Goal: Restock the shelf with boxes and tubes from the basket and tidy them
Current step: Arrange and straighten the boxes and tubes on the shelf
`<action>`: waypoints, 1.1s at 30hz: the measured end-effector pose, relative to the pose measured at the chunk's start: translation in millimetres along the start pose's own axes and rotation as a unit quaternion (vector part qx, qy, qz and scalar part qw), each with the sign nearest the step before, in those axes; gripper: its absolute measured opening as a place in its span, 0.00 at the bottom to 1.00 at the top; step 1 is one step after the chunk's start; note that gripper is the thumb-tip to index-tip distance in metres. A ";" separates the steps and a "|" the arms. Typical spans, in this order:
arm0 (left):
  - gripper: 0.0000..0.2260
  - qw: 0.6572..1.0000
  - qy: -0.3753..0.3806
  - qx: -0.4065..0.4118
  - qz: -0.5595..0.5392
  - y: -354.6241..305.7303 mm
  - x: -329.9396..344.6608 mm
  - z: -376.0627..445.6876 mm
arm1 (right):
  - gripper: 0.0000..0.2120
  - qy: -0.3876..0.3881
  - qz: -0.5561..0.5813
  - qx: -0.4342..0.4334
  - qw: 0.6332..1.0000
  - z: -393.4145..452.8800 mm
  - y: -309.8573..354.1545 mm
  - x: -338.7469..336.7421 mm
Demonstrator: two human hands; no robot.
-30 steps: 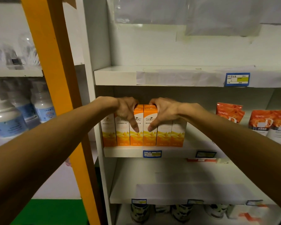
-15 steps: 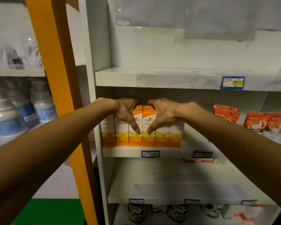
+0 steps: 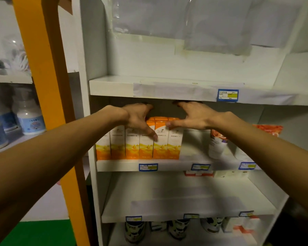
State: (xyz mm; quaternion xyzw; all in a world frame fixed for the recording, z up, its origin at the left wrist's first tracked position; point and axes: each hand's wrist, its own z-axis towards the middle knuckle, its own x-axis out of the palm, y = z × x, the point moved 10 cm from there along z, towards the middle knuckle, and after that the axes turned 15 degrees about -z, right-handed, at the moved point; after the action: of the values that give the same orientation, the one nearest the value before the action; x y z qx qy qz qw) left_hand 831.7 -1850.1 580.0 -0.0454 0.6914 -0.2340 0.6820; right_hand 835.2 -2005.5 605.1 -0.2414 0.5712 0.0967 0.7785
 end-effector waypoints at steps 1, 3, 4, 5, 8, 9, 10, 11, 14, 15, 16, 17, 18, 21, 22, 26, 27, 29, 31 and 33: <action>0.53 1.000 -0.011 0.014 0.013 -10.3 0.4 0.9 | 0.50 0.000 -0.001 0.009 1.000 -6.2 -10.8 -0.3; 0.51 0.998 -0.030 0.047 0.034 -31.2 1.8 3.5 | 0.49 0.001 -0.014 0.025 1.000 -18.7 -31.3 0.3; 0.50 0.997 -0.032 0.061 0.042 -40.6 4.0 4.9 | 0.48 0.003 -0.027 0.034 0.999 -24.7 -41.6 2.1; 0.49 0.995 -0.034 0.074 0.050 -49.5 7.1 7.0 | 0.48 0.005 -0.040 0.045 0.998 -30.5 -52.2 4.5; 0.47 0.990 -0.039 0.114 0.076 -75.8 16.7 13.5 | 0.45 0.008 -0.059 0.081 0.995 -46.3 -85.3 14.2; 0.45 0.988 -0.039 0.125 0.082 -83.8 20.3 15.6 | 0.44 0.011 -0.064 0.091 0.994 -50.9 -95.6 17.5; 0.44 0.986 -0.038 0.133 0.088 -91.1 24.1 18.2 | 0.42 0.016 -0.069 0.099 0.993 -55.5 -105.4 21.2; 0.43 0.985 -0.034 0.139 0.094 -97.8 28.3 21.0 | 0.40 0.023 -0.068 0.106 0.992 -60.0 -114.6 25.3; 0.40 0.982 -0.027 0.151 0.111 -116.1 42.2 30.4 | 0.33 0.051 -0.046 0.132 0.989 -72.7 -138.3 42.4; 0.39 0.981 -0.027 0.153 0.116 -121.5 46.7 33.6 | 0.31 0.056 -0.040 0.139 0.988 -75.6 -144.0 47.6; 0.39 0.980 -0.026 0.155 0.121 -126.6 50.9 36.4 | 0.30 0.053 -0.036 0.143 0.988 -77.6 -147.6 50.9; 0.39 0.979 -0.024 0.156 0.126 -132.1 54.8 39.2 | 0.30 0.042 -0.034 0.145 0.988 -78.4 -150.3 52.0; 0.39 0.979 -0.022 0.158 0.131 -137.6 57.9 41.4 | 0.30 0.028 -0.033 0.146 0.988 -78.5 -151.8 51.5; 0.38 0.977 -0.016 0.159 0.141 -150.6 65.7 48.5 | 0.32 0.006 -0.027 0.149 0.989 -76.7 -153.8 52.8; 0.38 0.977 -0.016 0.157 0.142 -153.4 67.9 51.4 | 0.31 0.002 -0.025 0.149 0.988 -75.8 -155.2 54.9; 0.37 0.978 -0.021 0.153 0.140 -162.9 76.0 65.5 | 0.20 -0.041 -0.016 0.137 0.990 -74.4 -159.0 58.3; 0.36 0.978 -0.023 0.154 0.137 -166.0 78.1 68.9 | 0.19 -0.050 -0.014 0.130 0.990 -74.6 -159.1 58.0; 0.34 0.979 -0.031 0.160 0.122 -172.8 81.7 74.9 | 0.20 -0.049 -0.002 0.118 0.992 -75.8 -158.3 61.7; 0.32 0.979 -0.044 0.167 0.104 -179.2 84.7 80.0 | 0.21 -0.038 0.005 0.106 0.994 -77.2 -158.0 67.8; 0.31 0.978 -0.068 0.174 0.093 -185.9 85.4 84.6 | 0.21 -0.036 0.037 0.107 0.993 -79.6 -159.9 70.2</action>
State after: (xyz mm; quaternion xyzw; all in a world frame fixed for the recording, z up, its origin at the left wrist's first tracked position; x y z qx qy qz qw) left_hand 860.1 -2069.6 576.3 0.1228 0.5935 -0.2829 0.7433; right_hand 859.4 -2191.3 563.5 -0.1316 0.5585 0.0725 0.8158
